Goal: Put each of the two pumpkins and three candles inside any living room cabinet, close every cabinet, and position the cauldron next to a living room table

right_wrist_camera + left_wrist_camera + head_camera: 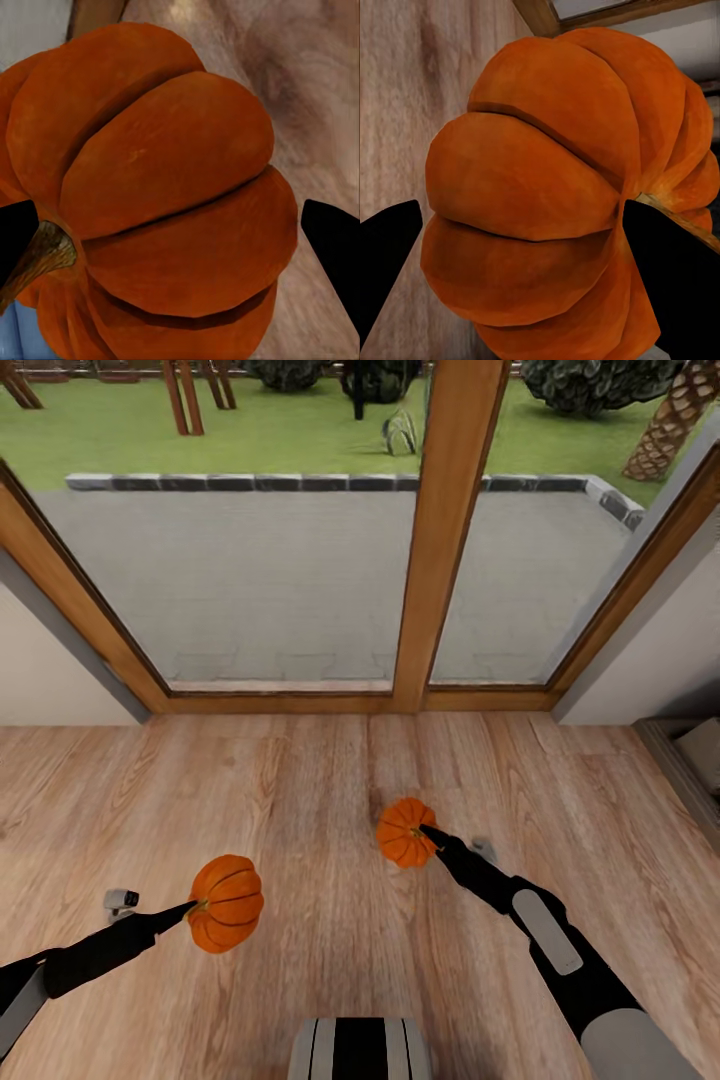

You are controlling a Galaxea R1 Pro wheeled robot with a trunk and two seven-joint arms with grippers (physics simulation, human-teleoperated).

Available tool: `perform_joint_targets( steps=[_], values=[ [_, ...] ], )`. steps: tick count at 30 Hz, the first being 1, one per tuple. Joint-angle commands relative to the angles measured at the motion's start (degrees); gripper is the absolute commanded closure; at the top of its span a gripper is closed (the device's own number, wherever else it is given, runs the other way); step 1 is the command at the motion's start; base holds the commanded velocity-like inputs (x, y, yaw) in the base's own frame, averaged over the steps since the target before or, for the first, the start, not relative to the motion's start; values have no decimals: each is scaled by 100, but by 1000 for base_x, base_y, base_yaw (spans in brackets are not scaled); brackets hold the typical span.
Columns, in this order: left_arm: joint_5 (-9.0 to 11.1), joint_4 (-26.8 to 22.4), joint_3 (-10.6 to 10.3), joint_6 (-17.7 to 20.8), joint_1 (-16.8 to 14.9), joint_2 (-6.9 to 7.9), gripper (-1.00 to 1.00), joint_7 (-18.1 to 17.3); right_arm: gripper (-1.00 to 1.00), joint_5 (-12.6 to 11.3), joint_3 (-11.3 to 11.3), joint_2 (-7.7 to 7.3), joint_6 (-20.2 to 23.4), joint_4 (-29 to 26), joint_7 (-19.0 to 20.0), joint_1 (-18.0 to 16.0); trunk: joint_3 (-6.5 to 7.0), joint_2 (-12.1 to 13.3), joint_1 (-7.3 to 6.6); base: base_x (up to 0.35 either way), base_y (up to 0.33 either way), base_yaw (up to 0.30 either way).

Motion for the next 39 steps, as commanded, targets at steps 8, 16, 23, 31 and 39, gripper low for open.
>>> perform_joint_targets(
  steps=[8,16,23,31,39],
  values=[
    [3,7,-15,52,-1,1,100,34,100,69,18,4,-8,-207,-4,3,174,10,-21,0,0,0],
    [-4,8,-14,52,-1,1,100,39,100,82,14,13,-14,-206,-12,3,351,21,-41,0,0,0],
    [8,8,-1,53,-1,1,100,34,100,93,22,20,-60,-212,-26,2,517,30,-59,0,0,30],
    [49,2,33,52,-1,17,100,-15,100,86,22,16,-73,-207,-30,6,615,33,-64,0,0,186],
    [10,-1,28,45,-1,5,100,23,100,86,22,20,-74,-206,-30,5,671,33,-64,0,0,205]
  ],
)
